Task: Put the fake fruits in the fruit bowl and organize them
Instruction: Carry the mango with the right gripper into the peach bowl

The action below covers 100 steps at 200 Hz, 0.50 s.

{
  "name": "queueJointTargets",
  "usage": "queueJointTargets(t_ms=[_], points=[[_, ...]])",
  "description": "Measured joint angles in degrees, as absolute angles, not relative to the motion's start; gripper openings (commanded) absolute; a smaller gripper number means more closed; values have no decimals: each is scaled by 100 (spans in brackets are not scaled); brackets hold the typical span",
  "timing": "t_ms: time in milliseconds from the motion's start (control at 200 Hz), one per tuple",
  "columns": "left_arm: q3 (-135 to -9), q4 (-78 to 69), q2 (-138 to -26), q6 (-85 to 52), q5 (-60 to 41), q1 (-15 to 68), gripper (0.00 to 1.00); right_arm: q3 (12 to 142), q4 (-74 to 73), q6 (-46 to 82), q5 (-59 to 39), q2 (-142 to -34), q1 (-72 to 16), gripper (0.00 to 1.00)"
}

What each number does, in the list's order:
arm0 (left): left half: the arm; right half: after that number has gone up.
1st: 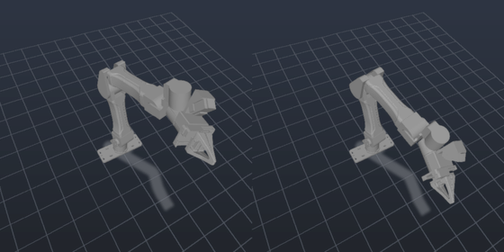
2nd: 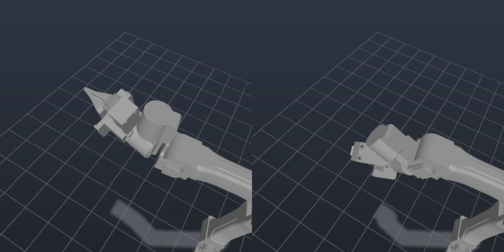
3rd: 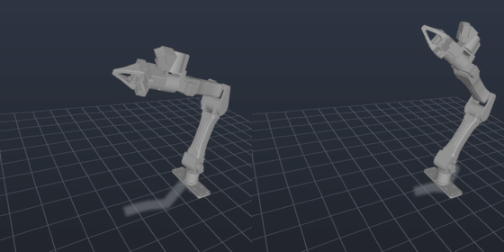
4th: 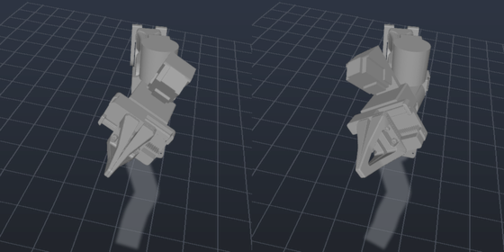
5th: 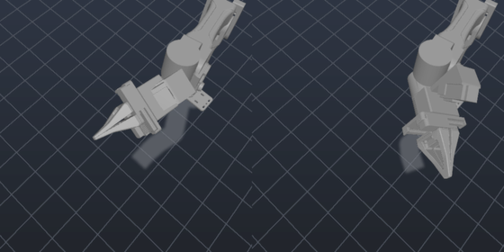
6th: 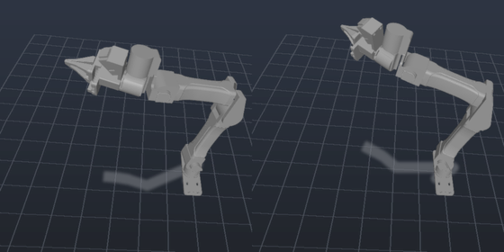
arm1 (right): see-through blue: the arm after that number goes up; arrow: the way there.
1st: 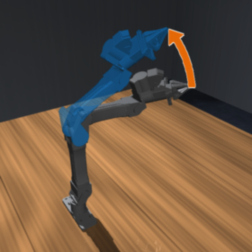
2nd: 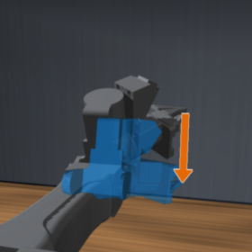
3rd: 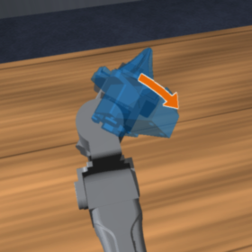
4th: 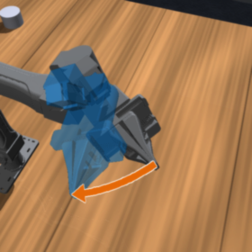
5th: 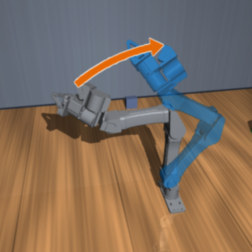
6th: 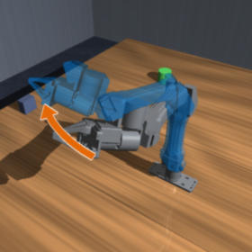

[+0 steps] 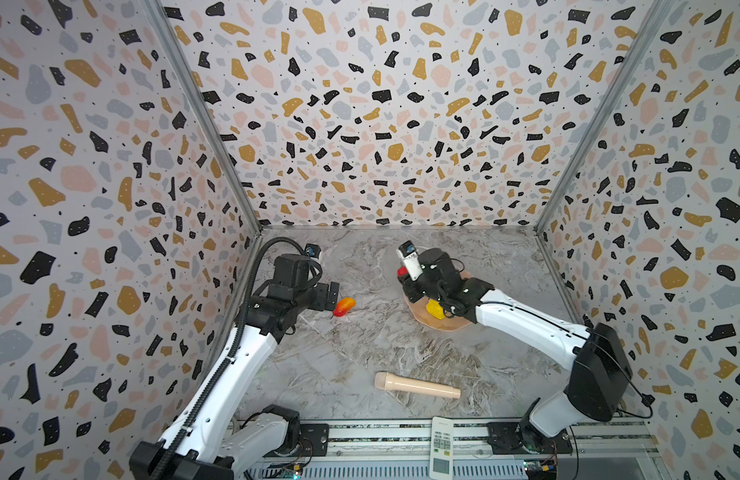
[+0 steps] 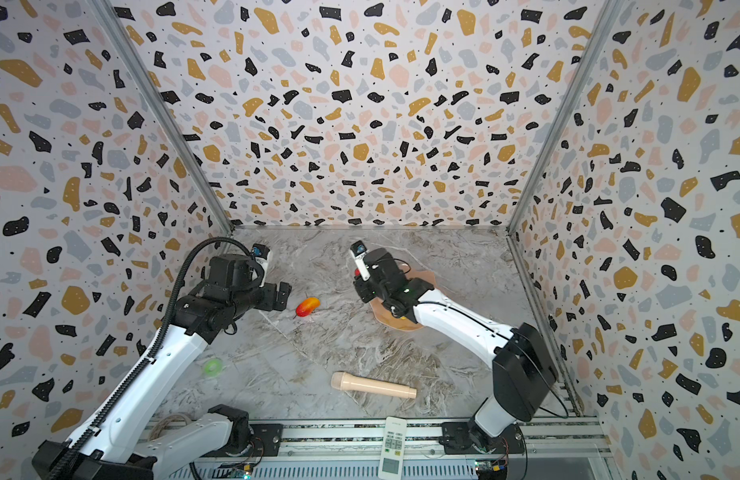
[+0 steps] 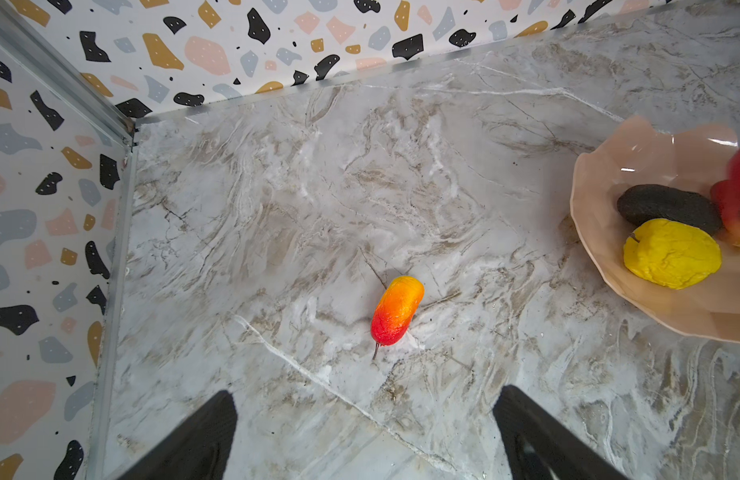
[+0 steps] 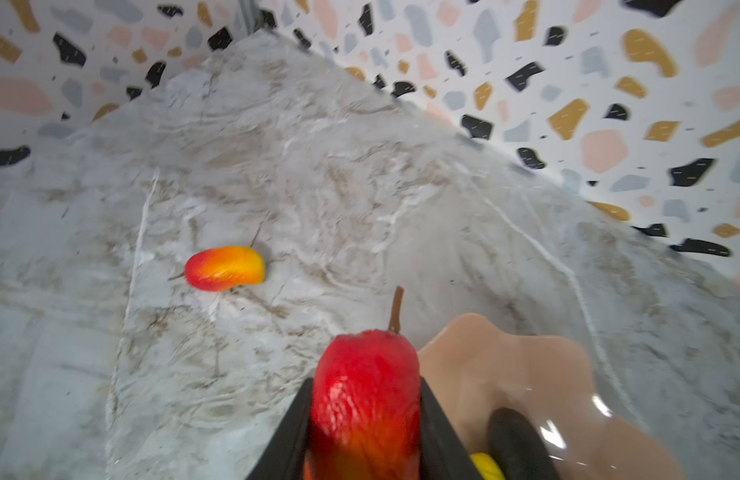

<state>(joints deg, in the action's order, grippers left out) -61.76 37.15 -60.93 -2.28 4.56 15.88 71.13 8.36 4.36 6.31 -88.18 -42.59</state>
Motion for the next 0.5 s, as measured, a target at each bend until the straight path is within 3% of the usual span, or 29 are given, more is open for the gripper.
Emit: queueJointTargets(t_ms=[150,501], points=[[-6200,3712,-6176,-228,454,1588,100,6532,742,165,480,-8635,-3640,26],[-6224,3706,-6195,-231,451,1588,100,6031,637,224,187,-9389,-3575,26]])
